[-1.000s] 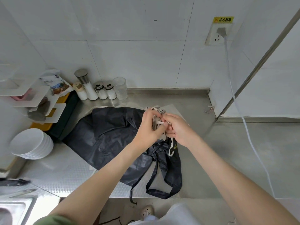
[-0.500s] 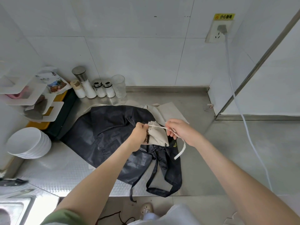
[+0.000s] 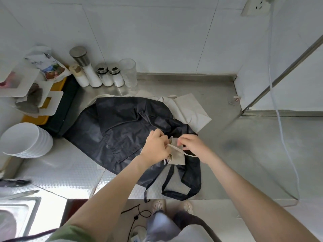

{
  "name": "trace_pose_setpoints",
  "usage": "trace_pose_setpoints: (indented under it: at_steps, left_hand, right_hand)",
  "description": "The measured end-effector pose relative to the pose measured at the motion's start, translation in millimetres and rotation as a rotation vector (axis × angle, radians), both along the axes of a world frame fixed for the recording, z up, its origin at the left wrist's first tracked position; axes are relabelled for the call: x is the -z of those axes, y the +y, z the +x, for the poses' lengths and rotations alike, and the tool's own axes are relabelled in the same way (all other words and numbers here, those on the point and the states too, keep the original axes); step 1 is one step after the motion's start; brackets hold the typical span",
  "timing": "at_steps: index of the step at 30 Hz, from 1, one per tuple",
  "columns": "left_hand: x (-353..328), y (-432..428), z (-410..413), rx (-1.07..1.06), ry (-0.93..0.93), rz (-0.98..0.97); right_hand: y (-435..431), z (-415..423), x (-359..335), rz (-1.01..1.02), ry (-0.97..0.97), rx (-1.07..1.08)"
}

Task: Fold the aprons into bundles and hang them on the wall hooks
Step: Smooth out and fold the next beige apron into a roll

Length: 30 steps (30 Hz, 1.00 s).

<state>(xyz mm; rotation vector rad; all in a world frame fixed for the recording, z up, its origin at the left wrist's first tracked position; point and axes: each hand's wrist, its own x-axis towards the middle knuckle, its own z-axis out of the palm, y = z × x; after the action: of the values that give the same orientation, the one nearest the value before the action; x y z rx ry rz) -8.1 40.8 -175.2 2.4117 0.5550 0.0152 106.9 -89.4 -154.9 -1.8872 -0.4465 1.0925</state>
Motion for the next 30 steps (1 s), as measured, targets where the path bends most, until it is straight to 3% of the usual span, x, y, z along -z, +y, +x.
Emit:
trace_pose_setpoints:
  at_steps: [4,7,9,11,15,18,21,25,30]
  left_hand:
    - [-24,6,-2,0.193,0.015,-0.270]
    - [-37,7,6,0.353,0.239,-0.035]
    - [-35,5,9,0.350,0.350,-0.026]
    - [-35,3,7,0.271,0.373,-0.201]
    - [-32,1,2,-0.018,0.209,-0.584]
    - [-29,-3,3,-0.299,0.078,-0.997]
    - [-27,-6,2,-0.470,-0.081,-1.172]
    - [-24,-16,0,-0.481,-0.241,-1.223]
    - [-20,-33,10,-0.365,-0.092,-1.017]
  right_hand:
    - [-4,2,3,0.027,0.007,0.015]
    - [-2,3,3,0.054,0.049,0.035]
    - [-1,2,3,0.050,0.052,0.017]
    - [0,0,3,0.036,0.046,-0.012]
    - [-5,-2,2,-0.022,0.002,-0.045]
    - [-17,1,7,-0.066,-0.053,-0.046]
    - [-28,4,6,-0.132,-0.107,-0.086]
    - [-41,9,1,-0.224,-0.211,-0.192]
    - [-43,8,-5,-0.268,-0.235,-0.392]
